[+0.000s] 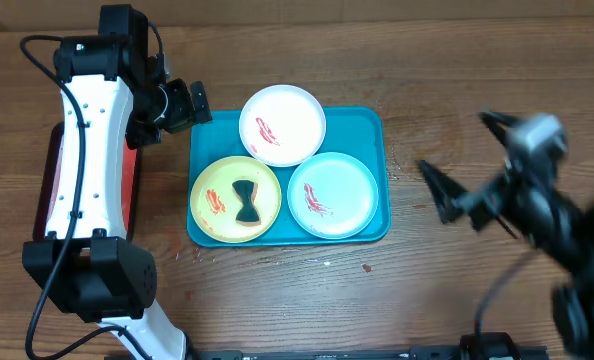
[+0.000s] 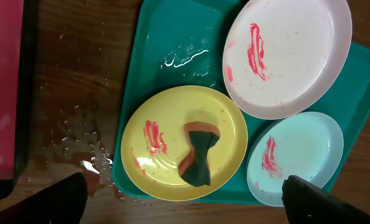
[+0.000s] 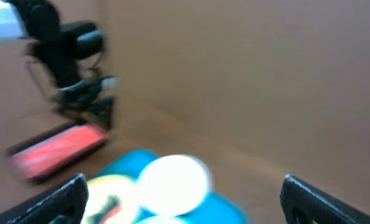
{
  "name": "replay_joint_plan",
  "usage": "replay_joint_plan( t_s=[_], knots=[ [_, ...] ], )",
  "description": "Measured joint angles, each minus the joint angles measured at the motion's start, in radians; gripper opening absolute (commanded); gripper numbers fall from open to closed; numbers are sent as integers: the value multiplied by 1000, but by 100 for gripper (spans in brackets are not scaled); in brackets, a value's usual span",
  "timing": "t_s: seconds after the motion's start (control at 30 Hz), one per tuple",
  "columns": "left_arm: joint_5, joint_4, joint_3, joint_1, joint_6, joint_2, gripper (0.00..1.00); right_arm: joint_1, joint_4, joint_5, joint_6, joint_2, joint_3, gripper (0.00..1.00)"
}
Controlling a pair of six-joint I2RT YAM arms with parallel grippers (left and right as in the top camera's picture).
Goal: Clean dirty plates on tray and stack at the side
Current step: 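Move the right gripper to the yellow plate's rim and grasp it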
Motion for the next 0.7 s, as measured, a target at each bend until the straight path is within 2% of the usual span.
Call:
replay_joint_plan(
  t_s=[0.1, 0.17, 0.23, 0.27, 0.33, 0.37, 0.47, 0.63, 0.7],
  knots=[
    [4, -2, 0, 0, 0, 0, 100, 1, 148, -228, 125, 176, 25, 99],
    [7, -3, 0, 0, 0, 0, 100, 3, 269, -326, 253, 284, 27, 87],
    [8, -3, 0, 0, 0, 0, 100, 11, 351, -389, 380, 381, 27, 84],
    [8, -3, 0, 0, 0, 0, 100, 19, 368, -408, 422, 422, 27, 85],
    [8, -1, 0, 0, 0, 0, 100, 46, 374, -417, 491, 494, 27, 99],
    [8, -1, 0, 0, 0, 0, 100, 69, 365, -406, 513, 526, 27, 99],
    [8, 3, -1, 0, 0, 0, 100, 146, 275, -314, 563, 592, 32, 100],
    [11, 5, -1, -7, 0, 0, 100, 306, -106, -8, 566, 725, 149, 100],
    [11, 8, -1, -7, 0, 0, 100, 351, -197, 81, 554, 787, 219, 100]
  ],
)
